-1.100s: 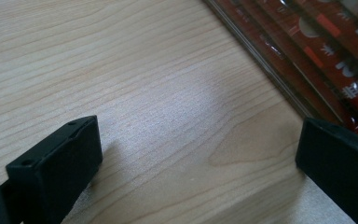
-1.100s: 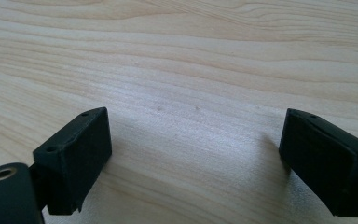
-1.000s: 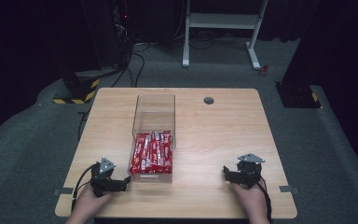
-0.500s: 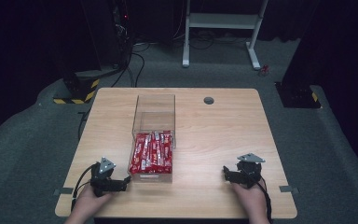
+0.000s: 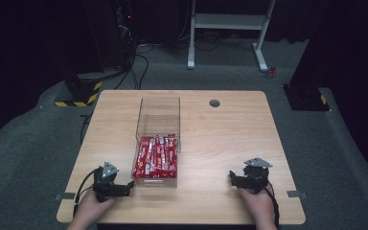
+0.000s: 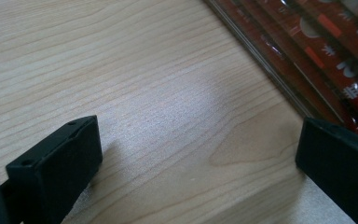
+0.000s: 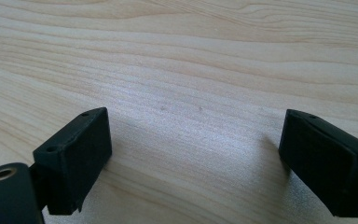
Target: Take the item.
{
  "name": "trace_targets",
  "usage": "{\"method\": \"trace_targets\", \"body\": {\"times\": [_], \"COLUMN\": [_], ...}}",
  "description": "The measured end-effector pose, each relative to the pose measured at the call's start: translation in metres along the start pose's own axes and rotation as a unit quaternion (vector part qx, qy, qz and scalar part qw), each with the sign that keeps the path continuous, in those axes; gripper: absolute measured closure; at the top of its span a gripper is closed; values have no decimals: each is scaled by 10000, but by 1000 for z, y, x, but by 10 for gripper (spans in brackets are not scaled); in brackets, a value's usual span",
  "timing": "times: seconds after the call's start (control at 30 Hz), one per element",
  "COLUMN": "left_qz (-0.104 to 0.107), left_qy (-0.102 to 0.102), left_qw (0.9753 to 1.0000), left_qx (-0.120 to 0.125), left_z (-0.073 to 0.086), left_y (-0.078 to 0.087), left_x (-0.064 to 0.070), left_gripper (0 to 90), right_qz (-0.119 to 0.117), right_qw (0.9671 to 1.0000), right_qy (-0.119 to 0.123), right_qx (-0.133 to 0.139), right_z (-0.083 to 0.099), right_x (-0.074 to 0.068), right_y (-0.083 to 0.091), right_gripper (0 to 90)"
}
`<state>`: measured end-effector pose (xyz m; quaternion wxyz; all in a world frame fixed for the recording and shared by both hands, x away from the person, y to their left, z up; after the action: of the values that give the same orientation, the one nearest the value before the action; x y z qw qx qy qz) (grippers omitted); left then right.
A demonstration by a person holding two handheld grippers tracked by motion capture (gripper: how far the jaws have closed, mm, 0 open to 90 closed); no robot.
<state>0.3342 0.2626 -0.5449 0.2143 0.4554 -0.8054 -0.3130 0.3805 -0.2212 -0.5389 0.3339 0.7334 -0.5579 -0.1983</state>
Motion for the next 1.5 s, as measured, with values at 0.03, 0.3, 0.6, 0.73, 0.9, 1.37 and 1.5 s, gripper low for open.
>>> {"method": "trace_targets", "body": {"times": [0.03, 0.3, 0.6, 0.73, 0.9, 1.37, 1.5], "left_qz": [0, -1, 1, 1, 1, 2, 1], "left_qy": [0, 1, 2, 3, 2, 3, 1], "left_qw": [10000, 10000, 10000, 10000, 10000, 10000, 10000], "left_qx": [0, 0, 0, 1, 0, 0, -1], "left_z": [0, 0, 0, 0, 0, 0, 0], "left_y": [0, 0, 0, 0, 0, 0, 0], "left_x": [0, 0, 0, 0, 0, 0, 0], "left_gripper": [6, 6, 6, 6, 6, 6, 6], "right_qz": [3, 31, -15, -12, -78, -264, -308], "right_qw": [10000, 10000, 9999, 9998, 9996, 9987, 9984], "right_qy": [3, 61, 32, 32, 59, 158, 195], "right_qx": [1, 16, 149, 195, 250, 395, 443], "right_z": [0, -1, -3, -4, -5, -8, -8], "right_x": [0, -1, -3, -4, -6, -16, -18], "right_y": [0, 0, 6, 9, 10, 15, 16], "right_gripper": [95, 95, 102, 102, 102, 103, 105]}}
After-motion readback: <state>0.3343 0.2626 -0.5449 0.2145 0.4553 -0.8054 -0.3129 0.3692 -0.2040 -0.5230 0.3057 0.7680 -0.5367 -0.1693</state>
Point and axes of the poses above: each handheld gripper's, and its own axes: y roughly backward along the jaws, z roughly out of its underside, x roughly to its right, the point moved 2 cm from there along -y, roughly forward along the jaws, and after that the axes turned 5 degrees about z, right-handed, at the moved point
